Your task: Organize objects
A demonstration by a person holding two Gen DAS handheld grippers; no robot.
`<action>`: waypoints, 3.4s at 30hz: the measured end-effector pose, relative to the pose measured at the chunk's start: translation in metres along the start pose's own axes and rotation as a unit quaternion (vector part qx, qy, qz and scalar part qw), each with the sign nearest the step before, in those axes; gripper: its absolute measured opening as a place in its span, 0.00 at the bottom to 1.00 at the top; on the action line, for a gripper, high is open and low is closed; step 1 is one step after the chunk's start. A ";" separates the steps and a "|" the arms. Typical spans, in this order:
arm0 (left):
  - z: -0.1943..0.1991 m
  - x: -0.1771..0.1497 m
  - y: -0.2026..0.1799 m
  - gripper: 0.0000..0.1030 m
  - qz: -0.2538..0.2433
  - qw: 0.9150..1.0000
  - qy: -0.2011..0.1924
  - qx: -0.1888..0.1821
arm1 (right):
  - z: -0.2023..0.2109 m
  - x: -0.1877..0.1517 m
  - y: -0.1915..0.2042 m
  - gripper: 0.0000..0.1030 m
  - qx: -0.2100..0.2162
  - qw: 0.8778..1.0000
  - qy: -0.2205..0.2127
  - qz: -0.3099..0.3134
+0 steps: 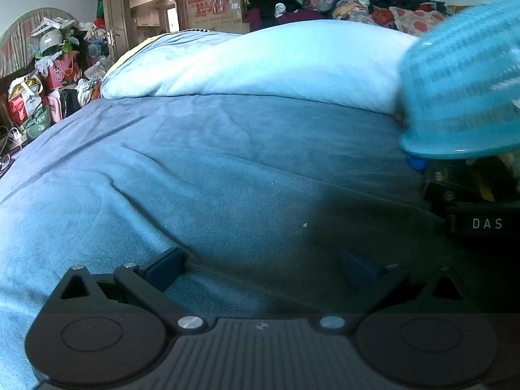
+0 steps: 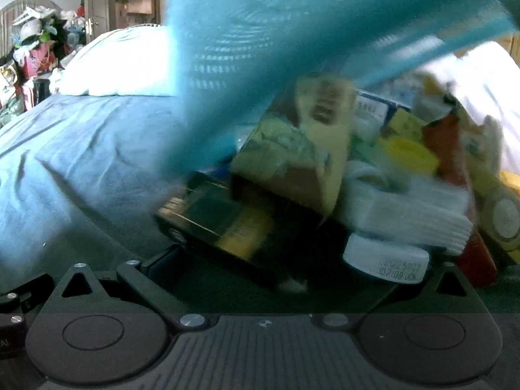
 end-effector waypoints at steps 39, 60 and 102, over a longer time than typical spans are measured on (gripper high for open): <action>0.211 0.005 0.231 1.00 0.252 0.882 -0.084 0.389 | 0.002 -0.001 0.004 1.00 -0.004 1.000 0.000 -0.003; 0.171 0.157 0.032 1.00 0.178 0.958 -0.224 0.027 | 0.001 0.001 0.000 1.00 -0.004 1.000 0.000 -0.003; 0.104 0.113 -0.127 1.00 0.078 0.978 -0.128 -0.143 | 0.199 -0.026 -0.188 0.89 0.002 0.993 0.073 -0.089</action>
Point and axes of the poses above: each gripper's, at about its wrist camera, not at the fingertips, and z roughly against the way its jaws point, y to its left, x to its top, the point moved 1 cm from there along -z, roughly the way its jaws point, and after that the axes turned 15 degrees about -y, right-handed, at the moved point
